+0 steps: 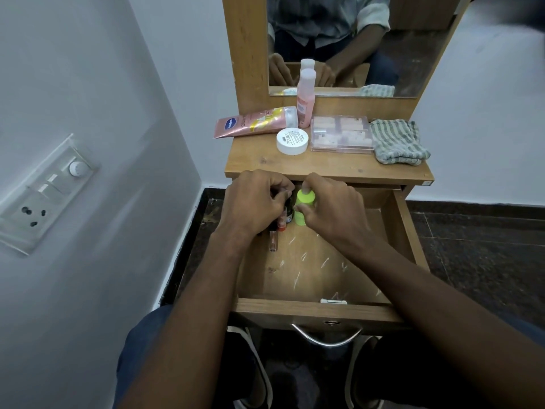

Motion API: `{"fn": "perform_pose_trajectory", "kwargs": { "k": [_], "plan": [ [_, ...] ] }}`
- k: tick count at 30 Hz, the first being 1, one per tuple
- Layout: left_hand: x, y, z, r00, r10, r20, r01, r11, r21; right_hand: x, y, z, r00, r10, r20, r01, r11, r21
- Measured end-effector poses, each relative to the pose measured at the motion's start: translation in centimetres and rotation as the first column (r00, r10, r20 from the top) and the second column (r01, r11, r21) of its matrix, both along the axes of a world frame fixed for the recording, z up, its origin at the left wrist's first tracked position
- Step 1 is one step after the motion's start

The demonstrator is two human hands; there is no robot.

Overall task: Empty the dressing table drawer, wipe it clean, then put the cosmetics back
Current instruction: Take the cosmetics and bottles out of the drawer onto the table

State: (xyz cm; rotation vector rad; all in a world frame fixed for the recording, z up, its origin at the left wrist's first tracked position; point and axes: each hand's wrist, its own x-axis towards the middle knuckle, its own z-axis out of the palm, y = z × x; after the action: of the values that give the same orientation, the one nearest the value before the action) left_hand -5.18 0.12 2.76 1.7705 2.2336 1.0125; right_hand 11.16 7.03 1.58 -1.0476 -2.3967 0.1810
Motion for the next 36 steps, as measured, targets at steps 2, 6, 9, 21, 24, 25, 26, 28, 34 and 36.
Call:
{"fn": "perform_pose_trajectory", "kwargs": {
  "k": [2, 6, 9, 21, 24, 25, 26, 28, 34, 36],
  "plan": [
    [0.0, 0.0, 0.0, 1.0, -0.001, 0.016, 0.001, 0.999, 0.042, 0.1, 0.2, -0.1, 1.0, 0.009, -0.02, -0.01, 0.998, -0.055],
    [-0.1, -0.2, 0.3, 0.997, -0.032, 0.074, 0.021, 0.988, 0.152, 1.1, 0.7, 0.9, 0.989, 0.052, -0.138, -0.08, 0.976, -0.203],
    [-0.3, -0.1, 0.5, 0.99, -0.068, 0.127, 0.04, 0.976, 0.213, 1.8, 0.7, 2.6, 0.956, 0.111, -0.273, -0.174, 0.96, -0.217],
    [-0.1, 0.1, 1.4, 0.95, -0.138, 0.281, 0.039, 0.943, 0.33, -2.6, 3.2, 7.6, 0.898, 0.134, -0.42, -0.191, 0.977, -0.097],
    [-0.8, 0.3, 1.5, 0.926, -0.111, 0.362, -0.021, 0.94, 0.34, -4.1, 3.6, 8.2, 0.892, 0.154, -0.424, -0.196, 0.979, -0.058],
    [-1.2, 0.4, 1.6, 0.917, -0.106, 0.386, -0.036, 0.938, 0.343, -4.3, 3.8, 8.4, 0.891, 0.161, -0.424, -0.198, 0.979, -0.044],
    [-1.4, 0.5, 1.7, 0.911, -0.101, 0.4, -0.045, 0.939, 0.34, -4.6, 4.0, 8.5, 0.89, 0.168, -0.424, -0.199, 0.979, -0.031],
    [-1.9, 0.7, 1.7, 0.922, -0.076, 0.38, -0.051, 0.948, 0.314, -5.0, 4.4, 8.5, 0.891, 0.176, -0.419, -0.2, 0.98, -0.013],
    [-2.0, 2.2, 1.3, 0.965, 0.136, 0.223, -0.195, 0.943, 0.27, -6.5, 4.9, 7.7, 0.892, 0.184, -0.412, -0.19, 0.981, 0.025],
    [-2.1, 2.6, 1.6, 0.965, 0.192, 0.178, -0.235, 0.937, 0.259, -6.8, 5.0, 7.2, 0.892, 0.175, -0.416, -0.182, 0.983, 0.023]
  ]
}}
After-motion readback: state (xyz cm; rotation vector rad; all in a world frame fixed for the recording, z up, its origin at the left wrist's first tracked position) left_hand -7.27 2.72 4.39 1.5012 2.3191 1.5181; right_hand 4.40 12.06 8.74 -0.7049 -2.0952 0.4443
